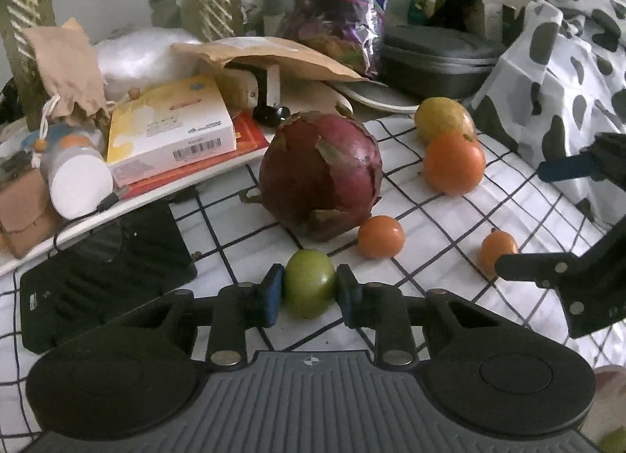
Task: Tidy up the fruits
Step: 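Move both open tools back toward the small green fruit and orange cherry tomato, then grasp the small green fruit with the left tool while the right tool grasps the orange cherry tomato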
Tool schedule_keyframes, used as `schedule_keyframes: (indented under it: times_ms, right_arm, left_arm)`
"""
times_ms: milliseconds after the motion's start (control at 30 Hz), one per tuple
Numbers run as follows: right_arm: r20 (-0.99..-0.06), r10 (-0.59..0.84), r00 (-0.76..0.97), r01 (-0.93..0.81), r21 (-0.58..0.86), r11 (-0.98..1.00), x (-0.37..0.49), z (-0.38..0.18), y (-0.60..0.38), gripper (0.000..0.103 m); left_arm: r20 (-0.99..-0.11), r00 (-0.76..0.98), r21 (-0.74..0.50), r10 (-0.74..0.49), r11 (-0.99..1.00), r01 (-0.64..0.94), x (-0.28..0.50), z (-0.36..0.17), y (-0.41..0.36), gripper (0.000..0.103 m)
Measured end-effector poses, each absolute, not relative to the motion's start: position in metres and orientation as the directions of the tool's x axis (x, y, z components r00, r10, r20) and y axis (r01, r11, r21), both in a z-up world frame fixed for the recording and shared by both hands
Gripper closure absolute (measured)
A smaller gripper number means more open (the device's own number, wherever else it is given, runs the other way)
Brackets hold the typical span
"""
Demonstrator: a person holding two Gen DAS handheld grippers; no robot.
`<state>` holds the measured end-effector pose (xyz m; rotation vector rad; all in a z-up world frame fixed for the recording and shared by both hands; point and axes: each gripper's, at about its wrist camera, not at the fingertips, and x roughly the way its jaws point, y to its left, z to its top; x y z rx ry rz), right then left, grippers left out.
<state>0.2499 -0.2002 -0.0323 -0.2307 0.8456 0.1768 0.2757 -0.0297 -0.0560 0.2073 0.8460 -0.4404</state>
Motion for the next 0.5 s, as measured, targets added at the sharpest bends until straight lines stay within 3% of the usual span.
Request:
schedule_keyframes:
  times_ms: [267, 500]
  right_arm:
    - [-0.77, 0.129, 0.625, -0.329, -0.11, 0.938, 0.255, -0.041, -0.198, 0.019]
    - [-0.779, 0.188, 0.598, -0.414, -0.1, 0.905, 0.255, -0.044, -0.193, 0.048]
  left_arm:
    - [-0.762, 0.583, 0.019, -0.283, 0.889, 0.457, 0.275, -0.055, -0.031, 0.075]
    - [-0.755, 0.592, 0.004, -0.283, 0.9, 0.435, 0.277, -0.05, -0.025, 0.075]
